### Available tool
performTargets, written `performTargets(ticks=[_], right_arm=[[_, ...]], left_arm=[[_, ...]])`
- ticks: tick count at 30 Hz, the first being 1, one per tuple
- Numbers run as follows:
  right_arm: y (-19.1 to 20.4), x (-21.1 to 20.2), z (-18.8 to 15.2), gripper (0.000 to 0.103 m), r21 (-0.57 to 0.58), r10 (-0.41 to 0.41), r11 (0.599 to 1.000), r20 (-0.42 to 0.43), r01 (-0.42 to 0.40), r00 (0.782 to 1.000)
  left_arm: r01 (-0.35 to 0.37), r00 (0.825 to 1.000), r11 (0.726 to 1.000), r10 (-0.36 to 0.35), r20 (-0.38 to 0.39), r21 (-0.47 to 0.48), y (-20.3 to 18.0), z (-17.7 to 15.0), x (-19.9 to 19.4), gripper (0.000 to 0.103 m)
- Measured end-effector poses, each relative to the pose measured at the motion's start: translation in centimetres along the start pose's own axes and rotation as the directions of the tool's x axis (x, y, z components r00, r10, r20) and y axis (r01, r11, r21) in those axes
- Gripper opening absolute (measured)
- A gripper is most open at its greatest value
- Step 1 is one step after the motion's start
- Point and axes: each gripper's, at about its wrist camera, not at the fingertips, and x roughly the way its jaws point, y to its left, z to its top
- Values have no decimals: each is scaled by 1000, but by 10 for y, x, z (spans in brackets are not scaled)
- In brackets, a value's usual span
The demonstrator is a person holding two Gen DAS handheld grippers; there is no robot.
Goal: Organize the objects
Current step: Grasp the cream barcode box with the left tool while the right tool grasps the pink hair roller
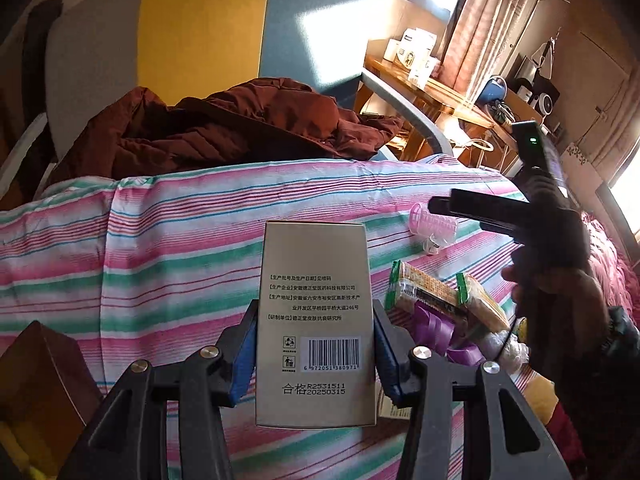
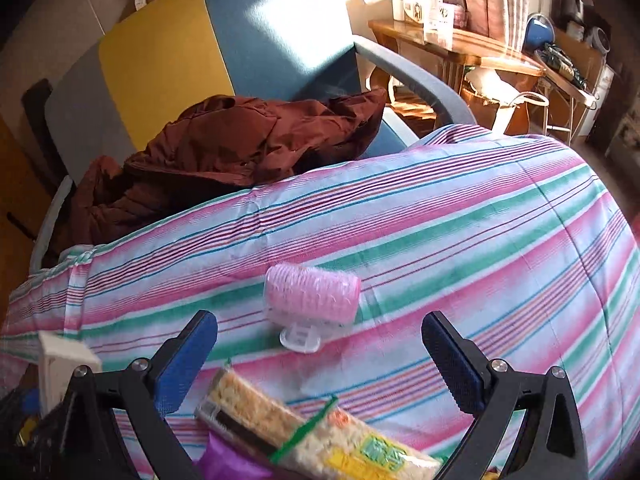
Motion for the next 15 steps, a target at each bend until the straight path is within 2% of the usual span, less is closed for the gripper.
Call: performTargets(ticks=[5,6,7,9,15], right_arm=[[11,42,11,101,-14,-57,998,-60,56,997],[12,47,10,82,-29,-70,997,-69,68,995],[12,52,8,68,-40,-87,996,-87,83,992],[11,46,4,66,-37,-72,997,-82,70,994],[25,-10,-19,65,-113,1,994,8,0,1000]], left_arm=[[17,1000,1000,-17,4,-19,2,-12,-13,51],[18,1000,1000,-18,4,-19,1,-15,-15,51],[21,1000,1000,-20,4,-23,1,-17,-17,51],[29,1000,999,-29,4,-28,0,-24,-22,51],[39,999,998,-37,28,-49,-5,-42,-46,51]])
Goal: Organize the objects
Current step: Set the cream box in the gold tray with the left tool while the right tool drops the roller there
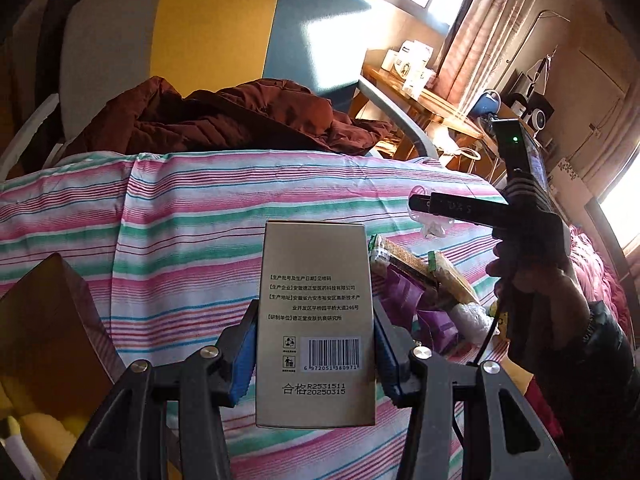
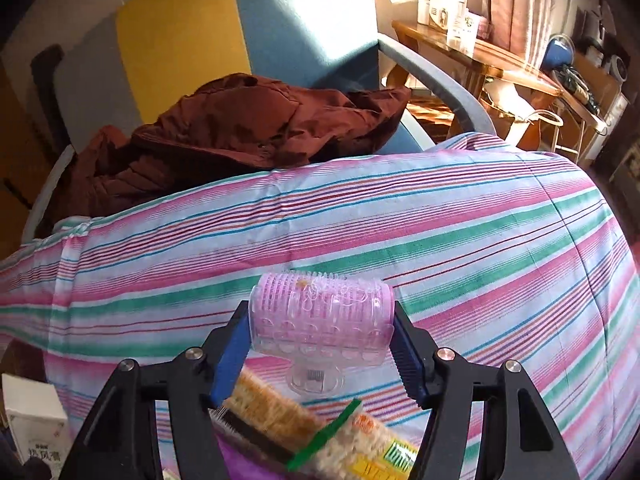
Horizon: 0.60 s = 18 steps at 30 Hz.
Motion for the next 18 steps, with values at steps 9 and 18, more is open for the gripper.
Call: performTargets(ticks=[9,18], right_arm=[[34,-73,-45,65,-50,115,993,104,-110,988],[88,-120,-95,65,-128,256,962,118,-241,959]], left_arm=[[-36,996,999,39,81,-41,14,-27,-65,51],[-126,977,983,146,155,-131,57,-70,-133,51]])
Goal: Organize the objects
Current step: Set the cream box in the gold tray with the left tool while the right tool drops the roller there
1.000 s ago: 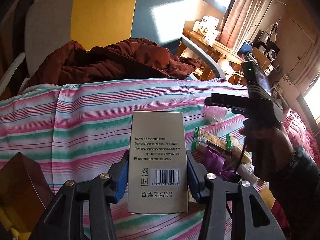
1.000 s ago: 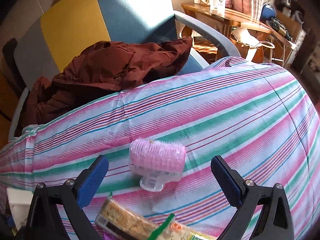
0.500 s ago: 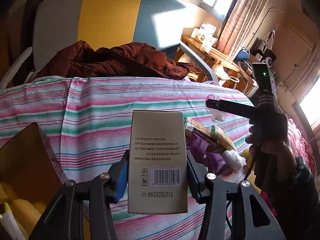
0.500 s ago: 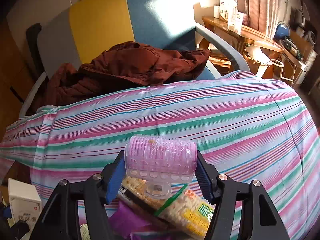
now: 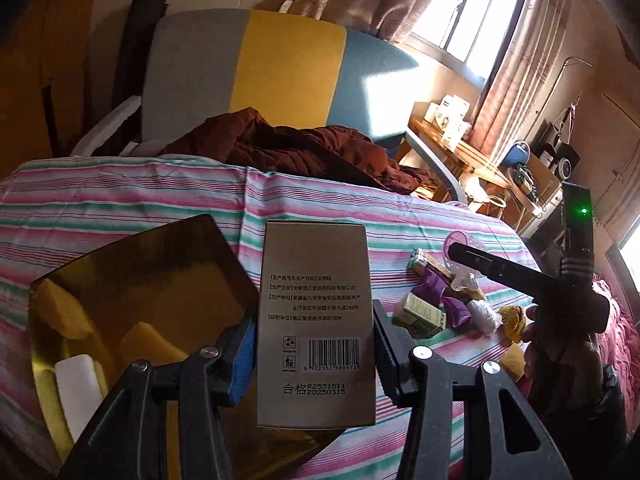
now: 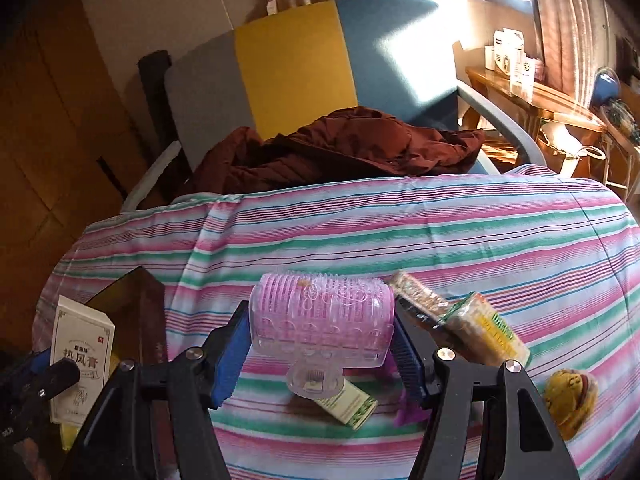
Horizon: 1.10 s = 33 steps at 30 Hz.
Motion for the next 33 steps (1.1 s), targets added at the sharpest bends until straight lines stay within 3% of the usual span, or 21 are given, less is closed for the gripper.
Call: performTargets(ticks=[7,16,21,33], right_arm=[[53,-15,-36,65,-52,92,994,-10,-92,996],[116,-16,-76,65,-134,173,974,-69,-180,983],[144,-14,-96,66,-175,185,964,-101,-201,977],[177,-12,-111,66,-252,169,947,-135,-199,976]], left_arm=[[-120,991,990,123,47,-69,51,-36,-43,51],[-288,952,953,295,80,-92,93,-82,-71,51],[-299,948,948,309,81,-112,107,-94,-77,51],[-272,960,954,277,28,-125,114,-110,-62,51]])
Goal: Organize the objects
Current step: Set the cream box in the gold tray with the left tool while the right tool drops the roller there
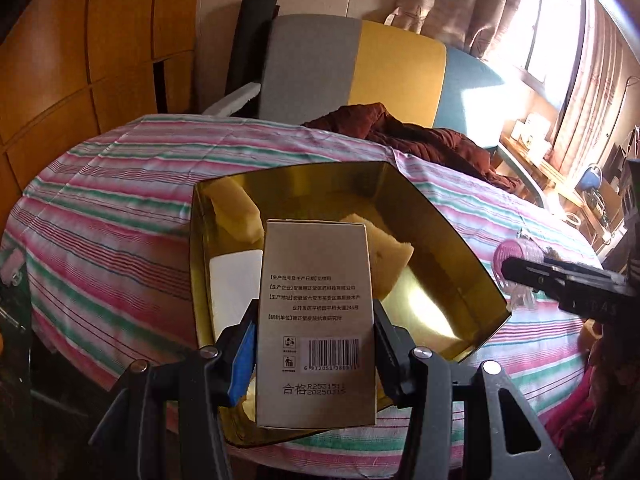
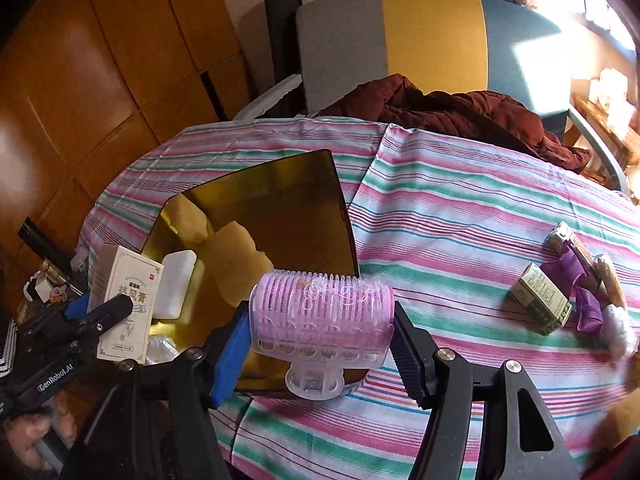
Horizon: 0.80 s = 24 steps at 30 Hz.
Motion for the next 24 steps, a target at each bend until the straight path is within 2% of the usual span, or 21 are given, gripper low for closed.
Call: performTargets(ticks=[7,22,24], right_arm=[[4,14,21,66,-36,-18,999,-9,18,1000],[20,86,109,66,-74,-10,997,-43,7,999],[24,93,116,71,-77,-13,997,-41,10,999]], left_arm=[[-9,1000,1000,9,-14,8,-3,2,8,51],[-25,998,1000,25,-52,-6,-5,13,26,52],[-33,998,999,32,-58,-4,-6,13,28,55]])
